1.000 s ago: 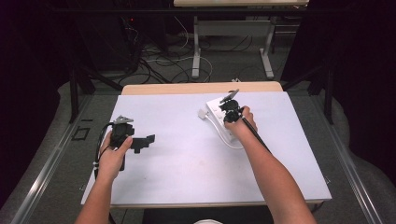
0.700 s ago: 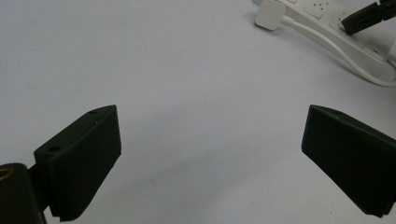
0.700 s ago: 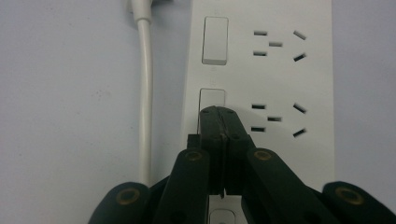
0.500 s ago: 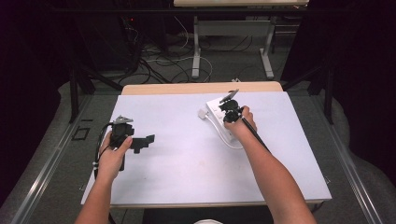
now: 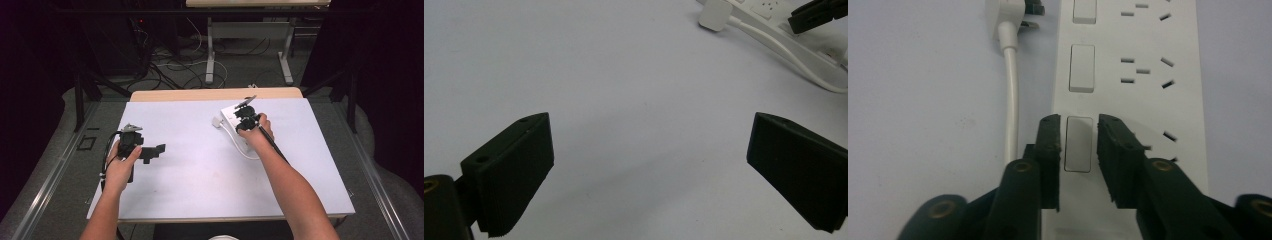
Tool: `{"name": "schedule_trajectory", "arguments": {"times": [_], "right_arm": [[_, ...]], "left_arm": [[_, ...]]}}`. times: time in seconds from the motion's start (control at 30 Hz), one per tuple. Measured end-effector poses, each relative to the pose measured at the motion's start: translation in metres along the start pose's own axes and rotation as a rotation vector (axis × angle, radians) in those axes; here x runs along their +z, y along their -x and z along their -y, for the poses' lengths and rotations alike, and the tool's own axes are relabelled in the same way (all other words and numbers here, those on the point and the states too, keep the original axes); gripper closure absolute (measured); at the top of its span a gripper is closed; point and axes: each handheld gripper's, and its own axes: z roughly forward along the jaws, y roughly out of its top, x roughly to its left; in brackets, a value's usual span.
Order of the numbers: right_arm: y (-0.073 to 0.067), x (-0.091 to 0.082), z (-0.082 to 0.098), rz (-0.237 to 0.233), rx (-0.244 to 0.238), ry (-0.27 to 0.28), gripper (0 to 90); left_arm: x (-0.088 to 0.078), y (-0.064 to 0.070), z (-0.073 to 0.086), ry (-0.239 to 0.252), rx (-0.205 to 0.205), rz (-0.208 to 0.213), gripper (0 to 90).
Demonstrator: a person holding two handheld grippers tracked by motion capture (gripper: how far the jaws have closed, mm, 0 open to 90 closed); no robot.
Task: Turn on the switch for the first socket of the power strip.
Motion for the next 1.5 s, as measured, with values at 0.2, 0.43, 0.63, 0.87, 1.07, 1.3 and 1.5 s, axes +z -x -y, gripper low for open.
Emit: {"name": "schedule_trajectory", "arguments": {"times": [0.2,0.43,0.63,0.87,1.07,1.3,1.5], "right_arm": [[0.000,-0.002,-0.002,-0.007,0.016,0.035,53.5],[0.002,-0.007,-0.002,0.006,-0.001,0.064,51.3],[0.003,-0.011,-0.003,0.028,0.002,0.098,46.8],[0.007,-0.021,-0.006,0.031,0.018,0.154,38.5],[0.005,-0.031,-0.009,0.032,0.016,0.189,20.1],[0.002,-0.040,-0.006,0.017,0.000,0.212,7.4],[0.000,-0.048,0.001,0.041,-0.074,0.221,0.0]], "left_arm": [[0.001,0.000,-0.001,-0.003,-0.003,0.005,4.8],[0.004,0.000,-0.001,-0.005,-0.002,-0.001,4.8],[0.004,0.000,-0.001,-0.006,-0.003,0.001,4.9],[0.002,-0.001,0.000,-0.001,-0.001,0.001,4.9],[0.002,-0.002,0.000,0.000,-0.004,-0.001,4.9],[0.002,-0.002,0.000,-0.001,-0.002,0.000,4.9],[-0.001,-0.003,0.000,0.003,-0.007,-0.004,4.9]]}}
